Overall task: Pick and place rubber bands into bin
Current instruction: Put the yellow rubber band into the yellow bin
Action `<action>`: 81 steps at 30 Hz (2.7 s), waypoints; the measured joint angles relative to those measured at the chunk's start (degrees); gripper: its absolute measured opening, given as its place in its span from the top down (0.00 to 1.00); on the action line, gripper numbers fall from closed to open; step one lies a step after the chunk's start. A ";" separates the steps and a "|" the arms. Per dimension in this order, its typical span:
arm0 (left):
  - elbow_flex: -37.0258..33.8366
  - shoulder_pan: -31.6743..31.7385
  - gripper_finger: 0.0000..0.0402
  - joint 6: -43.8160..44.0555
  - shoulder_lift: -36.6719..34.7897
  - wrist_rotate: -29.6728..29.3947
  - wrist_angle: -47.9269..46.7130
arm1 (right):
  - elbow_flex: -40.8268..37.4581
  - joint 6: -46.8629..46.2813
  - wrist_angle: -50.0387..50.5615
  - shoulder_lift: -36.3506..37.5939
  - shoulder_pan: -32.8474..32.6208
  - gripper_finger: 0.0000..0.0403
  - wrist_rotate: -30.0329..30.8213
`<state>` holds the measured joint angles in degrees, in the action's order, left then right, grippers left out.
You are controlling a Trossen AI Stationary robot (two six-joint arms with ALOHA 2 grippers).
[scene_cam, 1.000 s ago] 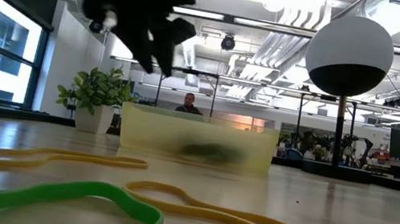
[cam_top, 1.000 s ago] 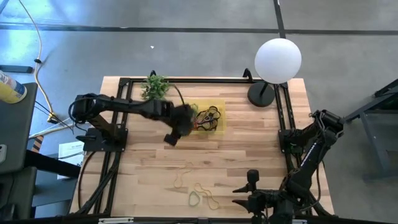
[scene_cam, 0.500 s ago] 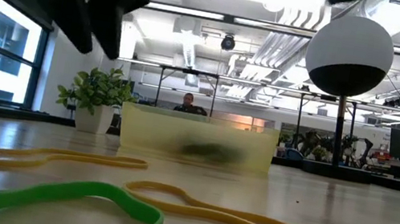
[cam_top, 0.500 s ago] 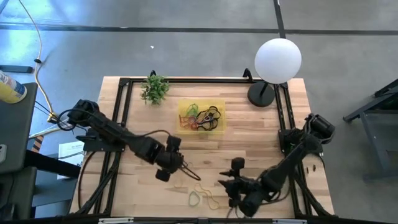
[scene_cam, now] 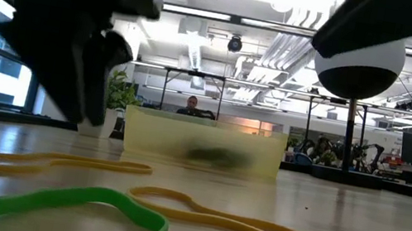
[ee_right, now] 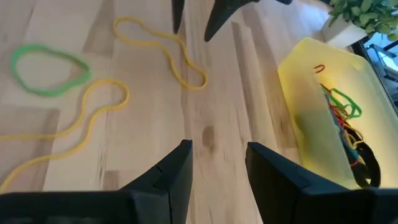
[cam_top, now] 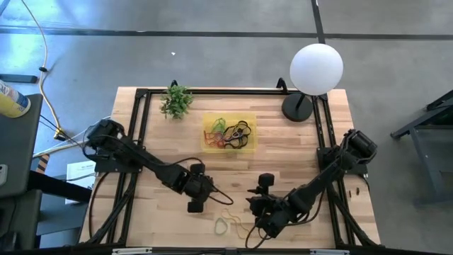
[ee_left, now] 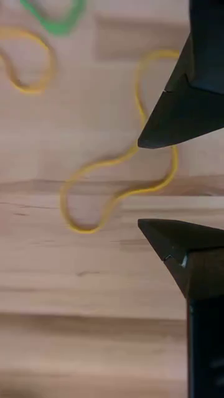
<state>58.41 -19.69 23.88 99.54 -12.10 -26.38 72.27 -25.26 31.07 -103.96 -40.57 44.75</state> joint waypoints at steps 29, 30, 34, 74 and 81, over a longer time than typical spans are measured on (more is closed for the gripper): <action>0.24 2.83 0.89 -3.94 7.81 5.03 3.49 | -0.02 -2.82 0.79 -6.41 -0.20 0.65 0.12; 0.24 2.82 0.94 -4.20 7.84 5.03 3.53 | -0.02 -2.84 0.78 -6.41 -0.20 0.65 0.13; 0.24 2.81 0.96 -5.68 7.88 4.74 3.56 | -0.02 -3.01 0.78 -6.41 -0.20 0.65 0.11; 22.69 2.44 1.00 -21.41 8.21 -14.50 -25.74 | -0.02 -3.29 0.77 -6.34 -0.20 0.65 -0.15; 28.15 2.44 1.00 -22.62 8.14 -18.38 -32.42 | -0.02 -3.47 0.59 -6.34 -0.20 0.65 -0.19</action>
<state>86.56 -17.26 1.26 107.68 -30.47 -58.80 72.25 -28.73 31.66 -110.30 -40.77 44.57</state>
